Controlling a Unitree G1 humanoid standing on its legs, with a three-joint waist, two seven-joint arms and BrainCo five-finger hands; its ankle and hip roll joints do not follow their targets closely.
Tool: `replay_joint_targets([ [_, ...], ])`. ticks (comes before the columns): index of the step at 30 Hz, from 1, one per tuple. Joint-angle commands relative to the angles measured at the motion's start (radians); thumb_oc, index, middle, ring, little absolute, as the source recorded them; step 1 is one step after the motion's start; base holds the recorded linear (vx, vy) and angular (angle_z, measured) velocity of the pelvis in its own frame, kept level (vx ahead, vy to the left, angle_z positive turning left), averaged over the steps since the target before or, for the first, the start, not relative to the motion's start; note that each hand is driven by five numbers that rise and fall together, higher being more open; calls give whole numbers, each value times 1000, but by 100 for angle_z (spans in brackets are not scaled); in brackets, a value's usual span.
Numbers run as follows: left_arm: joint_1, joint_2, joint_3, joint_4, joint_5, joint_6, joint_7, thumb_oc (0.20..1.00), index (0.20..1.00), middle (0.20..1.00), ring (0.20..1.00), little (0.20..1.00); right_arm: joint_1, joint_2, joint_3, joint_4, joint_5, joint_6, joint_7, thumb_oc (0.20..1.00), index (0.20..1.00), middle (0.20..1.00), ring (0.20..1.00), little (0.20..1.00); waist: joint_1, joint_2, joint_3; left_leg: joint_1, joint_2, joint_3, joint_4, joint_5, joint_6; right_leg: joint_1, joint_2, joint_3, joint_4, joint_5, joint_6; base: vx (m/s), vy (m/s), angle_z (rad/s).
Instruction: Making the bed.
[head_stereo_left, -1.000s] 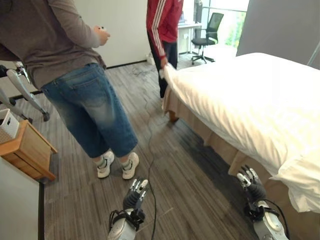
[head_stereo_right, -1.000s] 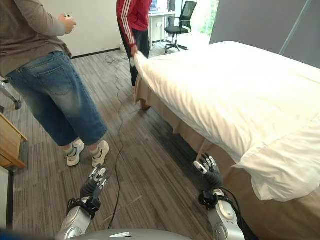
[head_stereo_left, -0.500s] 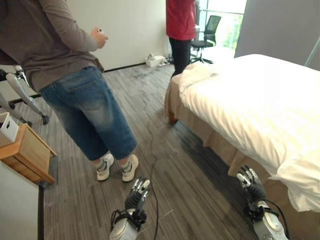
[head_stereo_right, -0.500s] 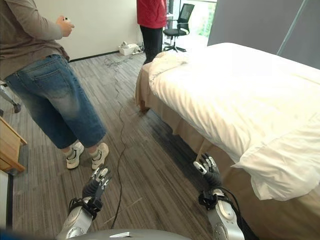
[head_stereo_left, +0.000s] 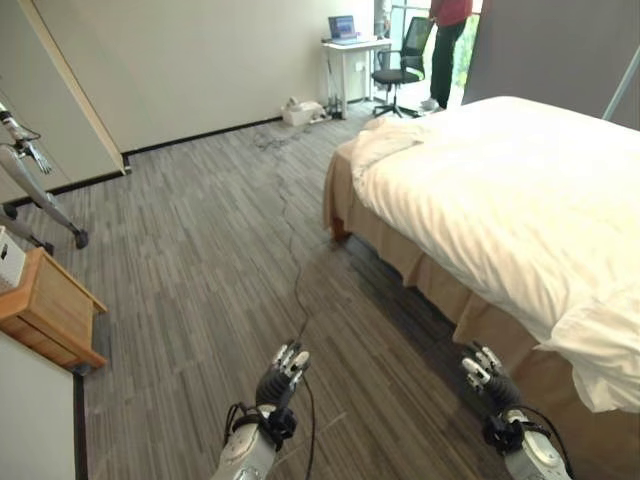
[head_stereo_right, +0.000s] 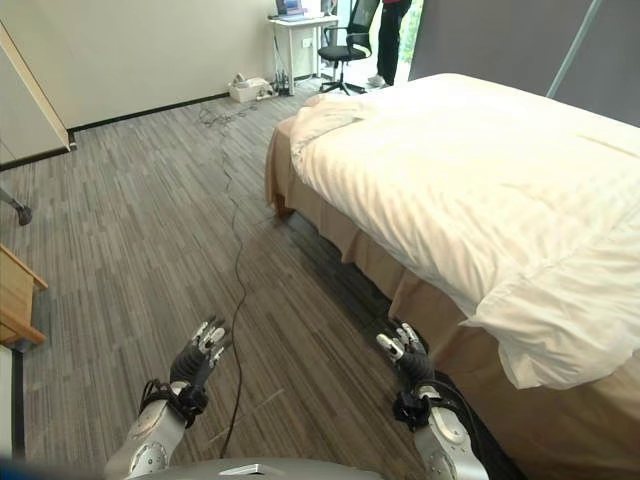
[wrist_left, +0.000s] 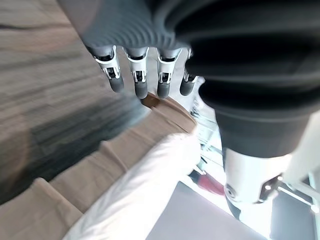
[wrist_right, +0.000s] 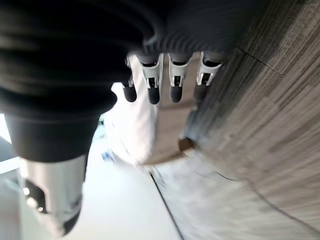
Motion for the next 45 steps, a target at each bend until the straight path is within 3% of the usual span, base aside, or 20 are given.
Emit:
replay_joint_targets([
  [1, -71, 33, 20, 3, 77, -39, -16, 1000, 1000, 1000, 1000, 1000, -67, 15, -32, -78, -44, -38, -1, 1000, 1000, 1000, 1000, 1000, 24, -36, 70, 1, 23, 33, 60, -56, -47, -31, -47, -113, 17, 0, 26, -1, 93, 6],
  [13, -78, 56, 32, -23, 92, -55, 12, 1000, 1000, 1000, 1000, 1000, -116, 45, 34, -74, -33, -41, 14, 1000, 1000, 1000, 1000, 1000, 45, -45, 75, 12, -24, 27, 72, -93, 5, -69, -105, -64, 119, 18, 63, 39, 116, 4],
  [17, -102, 34, 25, -9, 59, -58, 35, 1000, 1000, 1000, 1000, 1000, -113, 70, 40, -66, -25, -41, 4, 1000, 1000, 1000, 1000, 1000, 36, -43, 100, 33, -48, -7, 84, -112, 38, -134, -144, -16, 331, 51, 65, 103, 184, -5],
  [18, -123, 5, 11, -5, 3, -54, 44, 1000, 1000, 1000, 1000, 1000, -104, 76, 54, -74, -21, -46, -4, 1000, 1000, 1000, 1000, 1000, 21, -43, 118, 64, -75, -32, 81, -124, 61, -184, -166, 42, 475, 144, 63, 131, 244, 9],
  [19, -134, 4, 8, -4, 18, -58, 56, 1000, 1000, 1000, 1000, 1000, -106, 83, 66, -80, -16, -45, -4, 1000, 1000, 1000, 1000, 1000, 17, -34, 122, 74, -82, -28, 77, -126, 74, -216, -185, 46, 550, 170, 54, 164, 299, 21],
  [22, -178, 25, -15, 0, 88, -65, 78, 1000, 1000, 1000, 1000, 1000, -123, 87, 93, -81, 0, -41, 1, 1000, 1000, 1000, 1000, 1000, -16, -20, 141, 125, -84, -49, 55, -139, 78, -346, -90, 132, 662, 107, 37, 163, 111, 27],
  [24, -222, 21, -23, 4, 83, -75, 82, 1000, 1000, 1000, 1000, 1000, -131, 78, 103, -79, 13, -40, 10, 1000, 1000, 1000, 1000, 1000, -42, -19, 130, 158, -94, -68, 45, -158, 65, -401, -17, 142, 535, 81, 41, 337, 3, 13],
  [27, -251, 17, -39, 15, 87, -79, 78, 1000, 1000, 1000, 1000, 1000, -132, 66, 101, -74, 8, -44, 13, 1000, 1000, 1000, 1000, 1000, -74, -23, 137, 203, -98, -109, 48, -190, 52, -411, 12, 133, 365, 109, 53, 325, -53, 31],
  [28, -289, 18, -57, 33, 75, -86, 73, 1000, 1000, 1000, 1000, 1000, -135, 61, 94, -61, 0, -51, 5, 1000, 1000, 1000, 1000, 1000, -113, -36, 132, 252, -103, -165, 38, -217, 29, -418, 53, 164, 127, 155, 84, 451, -96, 54],
  [29, -302, 10, -63, 38, 50, -87, 67, 1000, 1000, 1000, 1000, 1000, -133, 62, 87, -68, 9, -54, -3, 1000, 1000, 1000, 1000, 1000, -132, -32, 134, 285, -86, -187, 32, -238, 18, -408, 60, 152, 42, 172, 94, 575, -127, 64],
  [31, -289, -2, -65, 28, 28, -81, 64, 1000, 1000, 1000, 1000, 1000, -125, 63, 71, -84, 25, -54, -9, 1000, 1000, 1000, 1000, 1000, -134, -36, 119, 320, -83, -197, 42, -266, 7, -394, 42, 43, 14, 181, 96, 537, -144, 121],
  [32, -269, -20, -72, 27, 3, -73, 57, 1000, 1000, 1000, 1000, 1000, -116, 56, 51, -76, 28, -52, -10, 1000, 1000, 1000, 1000, 1000, -127, -42, 77, 324, -68, -180, 120, -253, -20, -331, 43, -9, 21, 181, 59, 514, -163, 122],
  [33, -268, -20, -73, 26, 3, -73, 57, 1000, 1000, 1000, 1000, 1000, -115, 56, 50, -76, 28, -52, -10, 1000, 1000, 1000, 1000, 1000, -127, -40, 77, 324, -66, -179, 122, -256, -20, -330, 45, -10, 20, 181, 59, 590, -197, 55],
  [34, -262, -19, -77, 32, 5, -71, 53, 1000, 1000, 1000, 1000, 1000, -112, 50, 44, -68, 19, -53, -11, 1000, 1000, 1000, 1000, 1000, -126, -28, 57, 310, -47, -167, 205, -223, -43, -308, 68, -10, 41, 172, 38, 605, -195, 38],
  [36, -240, -20, -84, 38, -29, -56, 45, 1000, 1000, 1000, 1000, 1000, -127, 29, 31, -62, 9, -58, -37, 1000, 1000, 1000, 1000, 1000, -141, -15, 30, 146, 39, -86, 683, 31, -165, -218, 73, -35, 54, 117, -20, 794, -337, 32],
  [37, -227, -9, -84, 14, -42, -41, 49, 1000, 1000, 1000, 1000, 1000, -133, 19, 21, -67, 38, -64, -50, 1000, 1000, 1000, 1000, 1000, -109, -49, 48, 15, 73, -18, 896, 71, -141, -128, 67, -32, 24, 71, -59, 437, -263, 49],
  [39, -227, -6, -86, 11, -32, -40, 52, 1000, 1000, 1000, 1000, 1000, -134, 16, 9, -66, 37, -64, -52, 1000, 1000, 1000, 1000, 1000, -83, -49, 65, -38, 102, 23, 932, 52, -124, -78, 78, -26, 6, 53, -64, 347, -198, 9],
  [41, -234, -5, -86, 19, -40, -39, 59, 1000, 1000, 1000, 1000, 1000, -131, 9, -3, -69, 16, -67, -88, 1000, 1000, 1000, 1000, 1000, -42, -66, 93, -187, 135, 72, 879, -5, -94, 0, 61, -3, -25, 35, -61, 361, -91, -42],
  [44, -243, -5, -92, 22, -48, -46, 56, 1000, 1000, 1000, 1000, 1000, -133, 9, -8, -72, 24, -77, -84, 1000, 1000, 1000, 1000, 1000, -24, -65, 104, -220, 83, 34, 726, -32, -77, 19, 55, 37, -22, 23, -51, 330, 78, -37],
  [45, -244, -2, -91, 21, -36, -53, 56, 1000, 1000, 1000, 1000, 1000, -125, 9, -3, -71, 6, -79, -82, 1000, 1000, 1000, 1000, 1000, -17, -52, 106, -201, 44, -25, 514, -55, -66, 25, 49, 76, -1, 4, -35, 410, 150, -74],
])
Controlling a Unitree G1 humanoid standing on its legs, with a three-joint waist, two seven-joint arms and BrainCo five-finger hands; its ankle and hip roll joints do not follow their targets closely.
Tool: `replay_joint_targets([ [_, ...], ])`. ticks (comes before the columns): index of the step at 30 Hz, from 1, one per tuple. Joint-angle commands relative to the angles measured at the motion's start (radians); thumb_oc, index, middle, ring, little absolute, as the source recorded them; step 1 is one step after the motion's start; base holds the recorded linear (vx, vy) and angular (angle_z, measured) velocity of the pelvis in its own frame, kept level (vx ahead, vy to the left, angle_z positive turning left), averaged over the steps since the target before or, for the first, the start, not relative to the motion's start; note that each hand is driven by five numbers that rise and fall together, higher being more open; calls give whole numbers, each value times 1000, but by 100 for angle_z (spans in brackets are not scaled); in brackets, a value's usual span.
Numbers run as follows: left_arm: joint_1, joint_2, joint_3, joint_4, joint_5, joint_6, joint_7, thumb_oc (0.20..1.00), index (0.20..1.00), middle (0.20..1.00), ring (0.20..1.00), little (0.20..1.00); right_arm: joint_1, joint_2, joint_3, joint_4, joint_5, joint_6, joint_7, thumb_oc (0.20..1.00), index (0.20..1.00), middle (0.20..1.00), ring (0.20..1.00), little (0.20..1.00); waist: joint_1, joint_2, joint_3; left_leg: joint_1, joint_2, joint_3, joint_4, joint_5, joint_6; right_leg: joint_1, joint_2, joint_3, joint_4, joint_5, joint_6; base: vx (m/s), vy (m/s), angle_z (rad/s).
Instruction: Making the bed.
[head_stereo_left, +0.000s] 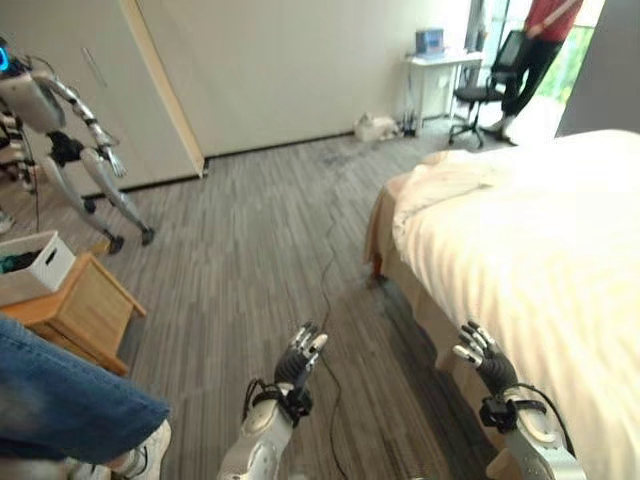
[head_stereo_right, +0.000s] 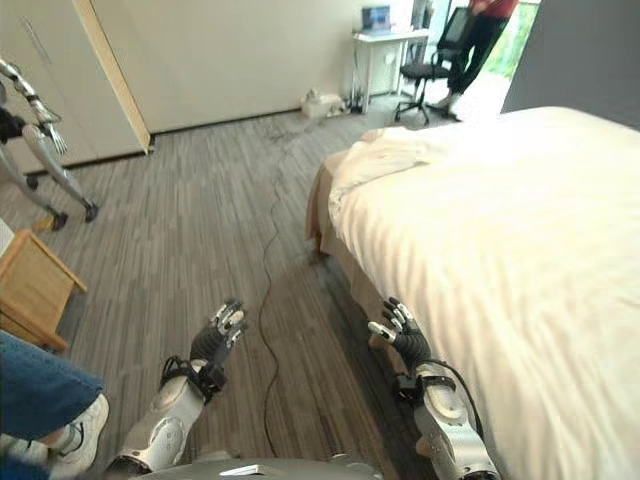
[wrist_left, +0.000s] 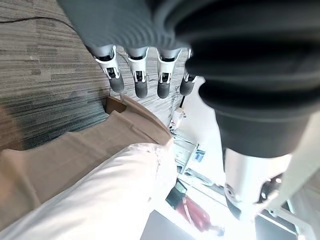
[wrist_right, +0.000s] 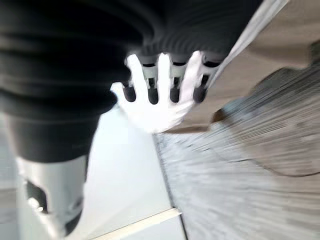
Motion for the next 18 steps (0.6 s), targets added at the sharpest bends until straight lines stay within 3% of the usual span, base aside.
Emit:
replay_joint_targets([
  [1, -103, 3, 6, -45, -7, -57, -8, 1000, 1000, 1000, 1000, 1000, -6, -30, -1, -107, 7, -58, 6, 1000, 1000, 1000, 1000, 1000, -21, 41, 62, 162, -7, -96, -290, 6, -3, 24, -38, 72, -52, 58, 85, 548, 189, -54],
  [4, -106, 16, 12, -61, 11, -64, -17, 1000, 1000, 1000, 1000, 1000, 3, -26, 4, -116, -2, -51, 20, 1000, 1000, 1000, 1000, 1000, -20, 53, 55, 206, -30, -205, -460, 57, -23, 35, -23, 171, -42, 52, 94, 387, 126, -83],
  [6, -109, 23, 14, -63, 27, -64, -21, 1000, 1000, 1000, 1000, 1000, 9, -25, 1, -114, -8, -48, 26, 1000, 1000, 1000, 1000, 1000, -27, 53, 51, 219, -30, -211, -473, 58, -24, 30, -20, 197, -34, 53, 98, 208, 68, -129],
  [7, -114, 27, 16, -62, 36, -63, -23, 1000, 1000, 1000, 1000, 1000, 16, -24, -3, -109, -16, -44, 35, 1000, 1000, 1000, 1000, 1000, -37, 53, 46, 233, -30, -202, -478, 50, -20, 23, -16, 220, -25, 54, 101, 249, 145, -130],
  [9, -141, 31, 4, -65, 47, -64, -41, 1000, 1000, 1000, 1000, 1000, 51, -16, -35, -93, -29, -38, 32, 1000, 1000, 1000, 1000, 1000, -69, 61, 27, 299, -16, -119, -548, 34, -2, 23, -14, 275, -21, 42, 116, 342, 258, -114],
  [10, -146, 34, 5, -68, 45, -66, -43, 1000, 1000, 1000, 1000, 1000, 61, -11, -46, -88, -28, -35, 31, 1000, 1000, 1000, 1000, 1000, -82, 66, 20, 318, -20, -115, -582, 35, 8, 10, -12, 297, -5, 46, 126, 226, 234, -80],
  [13, -145, 33, 11, -102, 34, -82, -33, 1000, 1000, 1000, 1000, 1000, 59, 13, -44, -57, -37, -32, 24, 1000, 1000, 1000, 1000, 1000, -90, 63, 18, 341, -33, -68, -624, 32, 29, -16, -19, 357, 0, 73, 160, 142, 204, -107],
  [18, -182, 27, -5, -94, 39, -100, -7, 1000, 1000, 1000, 1000, 1000, 48, 26, 27, -84, 6, -28, 63, 1000, 1000, 1000, 1000, 1000, -84, 66, 8, 320, -62, -41, -673, 30, 45, -53, -41, 390, -52, 89, 189, -10, 147, -47],
])
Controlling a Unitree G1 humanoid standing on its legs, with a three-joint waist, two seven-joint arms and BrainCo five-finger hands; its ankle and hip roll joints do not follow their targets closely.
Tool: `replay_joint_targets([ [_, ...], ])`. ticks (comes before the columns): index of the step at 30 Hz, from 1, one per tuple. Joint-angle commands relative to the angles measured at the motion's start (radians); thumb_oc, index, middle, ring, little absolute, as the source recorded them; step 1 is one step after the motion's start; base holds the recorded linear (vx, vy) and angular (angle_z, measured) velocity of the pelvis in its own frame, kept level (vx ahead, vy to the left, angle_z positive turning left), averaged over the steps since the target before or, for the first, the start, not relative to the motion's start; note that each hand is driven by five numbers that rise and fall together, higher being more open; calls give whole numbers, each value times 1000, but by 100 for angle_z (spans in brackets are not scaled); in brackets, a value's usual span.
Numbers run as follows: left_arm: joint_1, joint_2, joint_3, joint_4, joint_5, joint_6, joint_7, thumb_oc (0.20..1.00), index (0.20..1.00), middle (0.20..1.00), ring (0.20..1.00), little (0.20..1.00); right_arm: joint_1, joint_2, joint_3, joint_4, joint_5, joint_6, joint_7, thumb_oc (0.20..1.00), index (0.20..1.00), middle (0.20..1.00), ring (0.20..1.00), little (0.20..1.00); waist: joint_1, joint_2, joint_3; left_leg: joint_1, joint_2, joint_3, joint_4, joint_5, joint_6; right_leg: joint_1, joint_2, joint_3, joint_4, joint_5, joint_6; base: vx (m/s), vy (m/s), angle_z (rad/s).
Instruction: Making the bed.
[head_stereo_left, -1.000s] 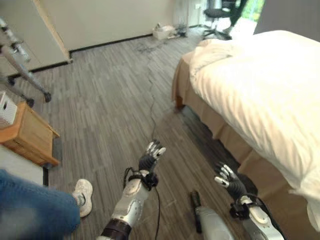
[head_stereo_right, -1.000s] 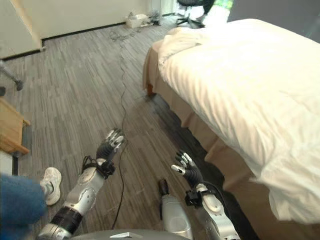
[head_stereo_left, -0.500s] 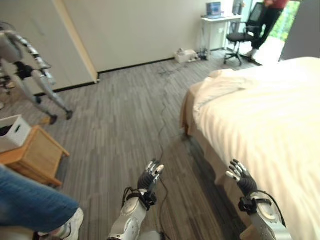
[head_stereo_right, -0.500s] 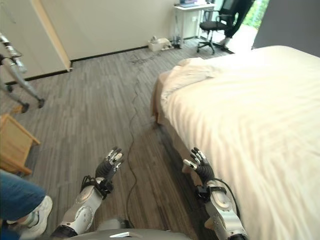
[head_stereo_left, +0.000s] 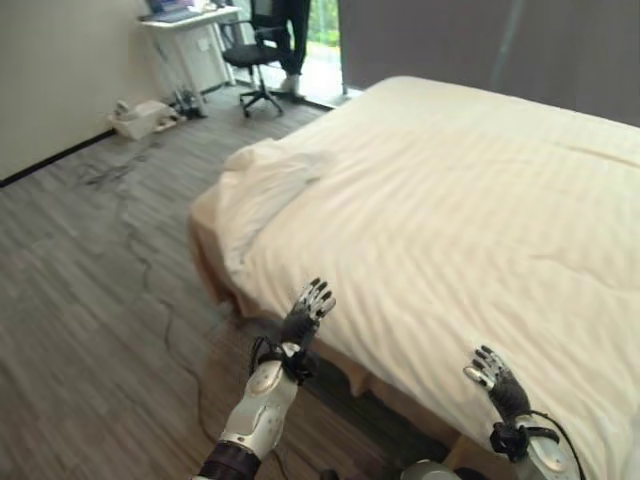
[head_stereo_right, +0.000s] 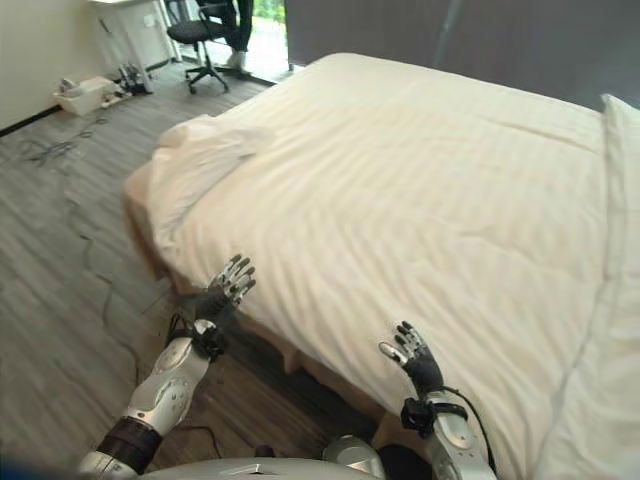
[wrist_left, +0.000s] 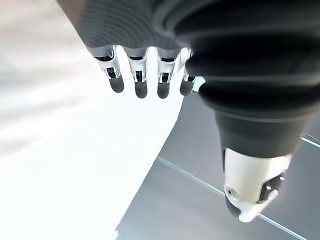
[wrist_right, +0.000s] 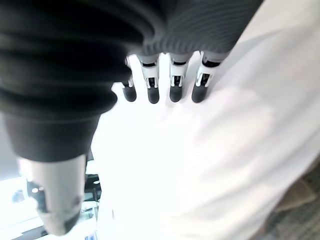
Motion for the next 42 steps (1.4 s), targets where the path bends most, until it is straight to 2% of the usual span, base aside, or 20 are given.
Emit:
replay_joint_targets([
  [1, -18, 44, 13, -40, 28, -76, 14, 1000, 1000, 1000, 1000, 1000, -80, 13, 12, -42, 23, -39, 42, 1000, 1000, 1000, 1000, 1000, 37, -6, -20, -1, -1, 21, 21, -32, -85, -8, -30, 63, -76, 126, 106, -18, 113, 12],
  [4, -14, 39, 15, -29, 24, -74, 18, 1000, 1000, 1000, 1000, 1000, -78, 22, 34, -51, 43, -38, 54, 1000, 1000, 1000, 1000, 1000, 33, 0, -24, 3, -7, 37, 13, -38, -81, -18, -32, 91, -84, 135, 117, 20, 63, 2],
  [7, 1, 26, 16, -10, 17, -65, 19, 1000, 1000, 1000, 1000, 1000, -66, 10, 45, -54, -3, -33, 59, 1000, 1000, 1000, 1000, 1000, 27, 3, -31, 21, -8, 52, 13, -48, -79, -13, -31, 111, -92, 139, 118, 46, 36, -12],
  [14, 27, 28, 3, -11, 71, -50, 2, 1000, 1000, 1000, 1000, 1000, -32, -8, -5, -38, -16, -29, 55, 1000, 1000, 1000, 1000, 1000, 9, 2, -43, 62, -4, 72, 13, -66, -80, 22, -23, 115, -121, 133, 111, 33, -23, -23],
  [15, 222, 88, 138, -23, 46, -13, -8, 1000, 1000, 1000, 1000, 1000, -65, -27, -150, -9, 80, -47, -12, 1000, 1000, 1000, 1000, 1000, 173, -32, 60, -89, 59, 56, 159, 5, -120, 31, -60, -288, -70, 97, 52, 51, -27, -8],
  [18, 196, 70, 123, -20, 33, -5, -12, 1000, 1000, 1000, 1000, 1000, -67, -4, -157, 8, 89, -53, -21, 1000, 1000, 1000, 1000, 1000, 141, -30, 31, -32, 45, 18, 56, 25, -116, 40, -48, -309, -89, 94, 48, 73, -10, 6],
  [23, 187, 76, 132, -22, 41, -7, -2, 1000, 1000, 1000, 1000, 1000, -59, -15, -113, 15, 16, -22, 3, 1000, 1000, 1000, 1000, 1000, 142, -28, 13, 8, 46, 9, 28, 21, -112, 44, -50, -310, -73, 74, 42, 46, 6, 25],
  [27, 170, 82, 127, -10, 56, -6, -2, 1000, 1000, 1000, 1000, 1000, -65, -35, -107, 12, -4, -16, 11, 1000, 1000, 1000, 1000, 1000, 144, -32, 37, -30, 40, 9, 73, 9, -112, 32, -71, -346, -31, 61, 38, -71, 12, 29],
  [28, 155, 93, 125, -18, 68, -21, 2, 1000, 1000, 1000, 1000, 1000, -70, -46, -101, 10, 20, -18, 27, 1000, 1000, 1000, 1000, 1000, 152, -32, 68, -92, 31, -7, 151, 2, -122, 9, -98, -380, -15, 69, 40, -193, 60, 58],
  [29, 145, 96, 121, -23, 67, -21, 4, 1000, 1000, 1000, 1000, 1000, -78, -51, -102, 21, 21, -18, 26, 1000, 1000, 1000, 1000, 1000, 154, -37, 78, -112, 44, -4, 185, -6, -132, -6, -112, -392, -8, 75, 42, -244, 122, 62],
  [30, 137, 97, 122, -30, 58, -19, 5, 1000, 1000, 1000, 1000, 1000, -86, -55, -104, 30, 21, -17, 19, 1000, 1000, 1000, 1000, 1000, 152, -46, 84, -120, 84, 18, 206, -9, -145, -19, -135, -402, -10, 88, 50, -140, 161, 51],
  [32, 131, 93, 120, -51, 44, -12, 3, 1000, 1000, 1000, 1000, 1000, -95, -59, -113, 34, 40, -16, 8, 1000, 1000, 1000, 1000, 1000, 150, -59, 88, -78, 211, 48, 234, -23, -167, -27, -189, -408, -16, 112, 75, -76, 255, 59],
  [33, 133, 93, 120, -51, 39, -13, 5, 1000, 1000, 1000, 1000, 1000, -91, -59, -119, 28, 52, -17, 10, 1000, 1000, 1000, 1000, 1000, 148, -52, 84, -54, 250, 28, 227, -4, -179, -38, -198, -401, -12, 115, 86, -30, 327, 29],
  [35, 130, 86, 113, -49, 11, -14, 9, 1000, 1000, 1000, 1000, 1000, -78, -57, -129, 31, 68, -19, 10, 1000, 1000, 1000, 1000, 1000, 133, -26, 71, -23, 324, -55, 223, 50, -213, -56, -228, -378, -9, 126, 116, -13, 418, -11],
  [36, 130, 81, 109, -48, -7, -12, 11, 1000, 1000, 1000, 1000, 1000, -73, -56, -129, 35, 70, -15, 10, 1000, 1000, 1000, 1000, 1000, 123, -13, 66, -3, 340, -59, 210, 57, -226, -55, -239, -384, -5, 130, 126, 0, 466, -9],
  [37, 125, 76, 102, -42, -24, -9, 9, 1000, 1000, 1000, 1000, 1000, -72, -52, -126, 46, 71, -15, 7, 1000, 1000, 1000, 1000, 1000, 119, -3, 60, 22, 342, -67, 194, 51, -242, -57, -254, -380, -14, 147, 142, -7, 451, -2],
  [38, 129, 76, 104, -44, -36, -7, -1, 1000, 1000, 1000, 1000, 1000, -71, -48, -126, 50, 68, -10, 10, 1000, 1000, 1000, 1000, 1000, 116, 3, 56, 50, 333, -42, 169, 18, -250, -64, -277, -393, -27, 180, 160, -40, 496, 9],
  [40, 130, 93, 93, -42, -31, 1, -16, 1000, 1000, 1000, 1000, 1000, -58, -32, -129, 60, 53, 6, 13, 1000, 1000, 1000, 1000, 1000, 109, -7, 46, 67, 266, 26, 90, -56, -232, -92, -340, -377, -64, 294, 204, -98, 512, 0],
  [41, 129, 104, 84, -48, -27, -2, -22, 1000, 1000, 1000, 1000, 1000, -54, -27, -125, 57, 42, 8, 14, 1000, 1000, 1000, 1000, 1000, 111, -15, 44, 67, 233, 32, 78, -84, -220, -107, -361, -373, -85, 341, 209, -151, 520, -9],
  [42, 123, 114, 73, -44, -22, -7, -26, 1000, 1000, 1000, 1000, 1000, -55, -17, -117, 62, 43, 7, 16, 1000, 1000, 1000, 1000, 1000, 110, -27, 53, 52, 209, 25, 98, -102, -200, -129, -367, -342, -73, 358, 209, -113, 337, -13],
])
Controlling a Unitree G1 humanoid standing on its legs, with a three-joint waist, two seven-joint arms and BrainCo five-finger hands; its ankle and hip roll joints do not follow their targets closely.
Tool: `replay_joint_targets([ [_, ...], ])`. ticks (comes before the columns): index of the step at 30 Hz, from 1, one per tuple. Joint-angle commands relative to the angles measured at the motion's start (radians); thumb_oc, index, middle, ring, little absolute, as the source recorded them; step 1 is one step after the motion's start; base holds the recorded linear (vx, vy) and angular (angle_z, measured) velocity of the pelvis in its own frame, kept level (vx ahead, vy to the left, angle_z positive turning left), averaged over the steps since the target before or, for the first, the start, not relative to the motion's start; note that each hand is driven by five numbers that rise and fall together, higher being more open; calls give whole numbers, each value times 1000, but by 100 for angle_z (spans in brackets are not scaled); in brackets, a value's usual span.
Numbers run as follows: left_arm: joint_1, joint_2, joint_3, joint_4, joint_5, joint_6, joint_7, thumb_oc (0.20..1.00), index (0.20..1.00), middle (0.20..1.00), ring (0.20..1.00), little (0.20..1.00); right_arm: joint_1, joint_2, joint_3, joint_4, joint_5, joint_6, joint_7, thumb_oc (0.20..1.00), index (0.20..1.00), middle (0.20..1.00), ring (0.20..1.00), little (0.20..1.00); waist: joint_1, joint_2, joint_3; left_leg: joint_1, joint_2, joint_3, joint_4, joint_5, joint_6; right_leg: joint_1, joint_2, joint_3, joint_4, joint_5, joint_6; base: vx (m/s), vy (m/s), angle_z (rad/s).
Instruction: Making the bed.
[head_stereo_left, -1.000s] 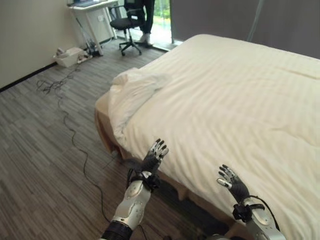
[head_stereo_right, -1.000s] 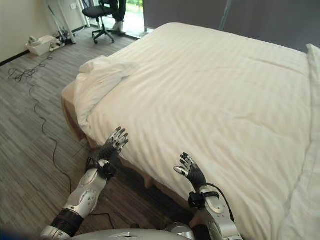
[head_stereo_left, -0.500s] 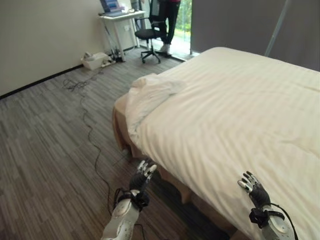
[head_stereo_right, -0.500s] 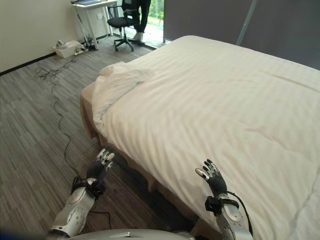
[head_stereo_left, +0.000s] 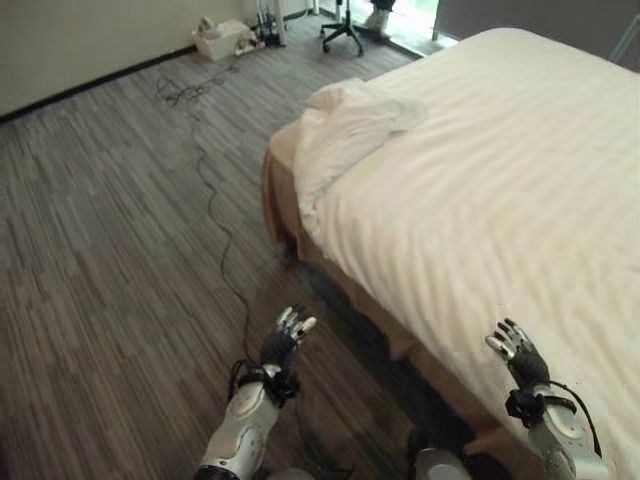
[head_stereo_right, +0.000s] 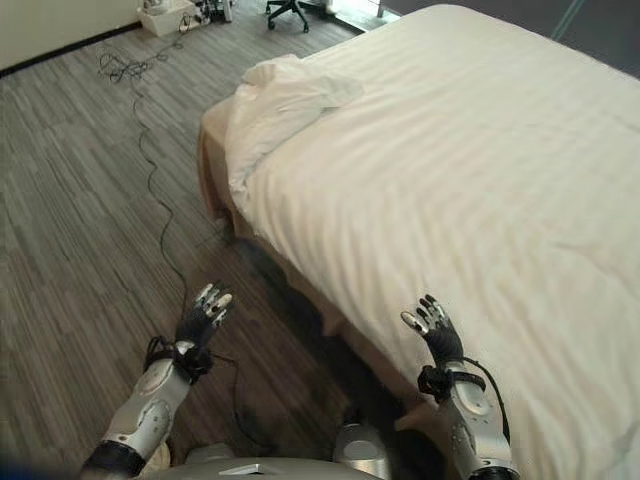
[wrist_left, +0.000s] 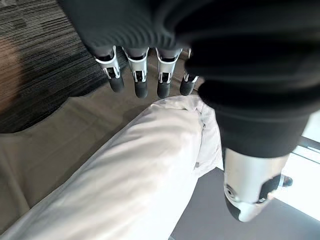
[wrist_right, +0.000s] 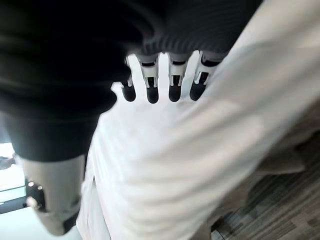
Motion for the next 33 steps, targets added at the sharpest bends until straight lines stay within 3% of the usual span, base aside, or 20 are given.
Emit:
replay_joint_targets([
  [1, 18, 59, 6, -51, -18, -39, -29, 1000, 1000, 1000, 1000, 1000, 49, 35, 79, -24, -1, -18, 20, 1000, 1000, 1000, 1000, 1000, 35, -70, -60, -77, -66, -63, 73, -52, 51, -47, -125, -35, -99, 260, 75, -206, 520, -30],
  [2, -12, 87, -22, -37, -8, -50, -33, 1000, 1000, 1000, 1000, 1000, 40, 60, 89, -21, 44, -33, 12, 1000, 1000, 1000, 1000, 1000, -3, -66, -26, -110, -97, -96, 96, -45, 85, -87, 30, 214, 33, 191, 49, -149, 346, -25],
  [3, -12, 87, -22, -37, -8, -50, -33, 1000, 1000, 1000, 1000, 1000, 40, 60, 89, -21, 44, -33, 12, 1000, 1000, 1000, 1000, 1000, -1, -66, -28, -112, -97, -94, 96, -44, 85, -92, 30, 216, 35, 191, 49, -185, 559, -36],
  [4, -20, 84, -24, -31, -3, -47, -38, 1000, 1000, 1000, 1000, 1000, 38, 80, 99, -21, 96, -39, 22, 1000, 1000, 1000, 1000, 1000, -10, -54, -25, -120, -110, -107, 90, -29, 101, -105, 132, 263, 133, 117, 34, -130, 565, 9],
  [5, -13, 76, -26, -30, 22, -51, -51, 1000, 1000, 1000, 1000, 1000, 53, 86, 125, -31, 132, -45, 62, 1000, 1000, 1000, 1000, 1000, -2, -36, -28, -122, -153, -116, 69, -16, 140, -123, 207, 161, 247, 33, -27, -126, 565, 25],
  [6, -12, 76, -26, -30, 22, -51, -51, 1000, 1000, 1000, 1000, 1000, 54, 86, 126, -32, 132, -45, 62, 1000, 1000, 1000, 1000, 1000, -5, -37, -27, -121, -155, -119, 69, -17, 140, -123, 204, 159, 252, 28, -27, -113, 531, 17],
  [7, -8, 76, -23, -22, 38, -50, -47, 1000, 1000, 1000, 1000, 1000, 57, 73, 144, -32, 92, -43, 73, 1000, 1000, 1000, 1000, 1000, 4, -38, -28, -109, -188, -115, 53, -16, 154, -112, 224, 93, 266, 2, -46, -23, 270, 13],
  [8, -2, 74, -21, -26, 41, -48, -43, 1000, 1000, 1000, 1000, 1000, 62, 72, 154, -34, 76, -35, 71, 1000, 1000, 1000, 1000, 1000, 5, -38, -36, -106, -207, -120, 45, -16, 160, -104, 231, 66, 248, -14, -56, -20, 371, 2],
  [9, 0, 66, -11, -30, 38, -52, -41, 1000, 1000, 1000, 1000, 1000, 54, 69, 171, -24, 56, -28, 75, 1000, 1000, 1000, 1000, 1000, 14, -41, -44, -95, -223, -106, 30, -17, 159, -74, 225, 26, 183, -32, -70, 12, 231, 4],
  [11, 9, 65, 9, -41, 41, -50, -28, 1000, 1000, 1000, 1000, 1000, 58, 66, 174, -38, 40, -17, 67, 1000, 1000, 1000, 1000, 1000, 40, -56, -56, -98, -238, -103, 35, -17, 160, -34, 220, 13, 97, -24, -88, -6, 163, -29],
  [12, 25, 37, 13, -40, 19, -52, -35, 1000, 1000, 1000, 1000, 1000, 32, 55, 191, -35, 36, -18, 70, 1000, 1000, 1000, 1000, 1000, 52, -68, -60, -109, -251, -94, 43, -28, 163, -8, 214, 39, 28, -2, -66, -12, 119, -17],
  [13, 33, 31, 16, -36, 11, -50, -37, 1000, 1000, 1000, 1000, 1000, 23, 49, 193, -36, 41, -19, 70, 1000, 1000, 1000, 1000, 1000, 61, -76, -70, -108, -258, -89, 40, -31, 165, 18, 215, 46, -29, 4, -70, 9, 110, -16],
  [16, 52, 31, 24, -46, 1, -45, -31, 1000, 1000, 1000, 1000, 1000, 12, 49, 186, -39, 44, -21, 65, 1000, 1000, 1000, 1000, 1000, 81, -82, -83, -95, -263, -67, 33, -32, 169, 49, 204, 18, -64, 20, -68, 52, 49, -16],
  [23, 64, 34, 26, -56, 19, -44, -29, 1000, 1000, 1000, 1000, 1000, 21, 35, 202, -30, -22, -14, 75, 1000, 1000, 1000, 1000, 1000, 88, -89, -111, -66, -274, -63, 10, -38, 175, 96, 202, 25, -131, 28, -65, 69, 48, -6],
  [29, 54, 39, 34, -72, 20, -52, -18, 1000, 1000, 1000, 1000, 1000, -4, 37, 207, -26, -38, -17, 68, 1000, 1000, 1000, 1000, 1000, 99, -94, -109, -73, -276, -56, 22, -51, 181, 94, 187, 32, -133, 37, -53, 34, 55, -10],
  [31, 35, 38, 25, -77, 23, -58, -8, 1000, 1000, 1000, 1000, 1000, -25, 39, 217, -33, -48, -19, 64, 1000, 1000, 1000, 1000, 1000, 103, -89, -104, -81, -285, -64, 35, -64, 196, 69, 168, 36, -69, 29, -37, 70, 148, -5],
  [33, 8, 32, 14, -79, 16, -65, 0, 1000, 1000, 1000, 1000, 1000, -37, 46, 223, -50, -42, -25, 62, 1000, 1000, 1000, 1000, 1000, 93, -77, -88, -82, -297, -79, 50, -78, 217, -10, 150, 57, 103, 57, -15, 31, 188, -4],
])
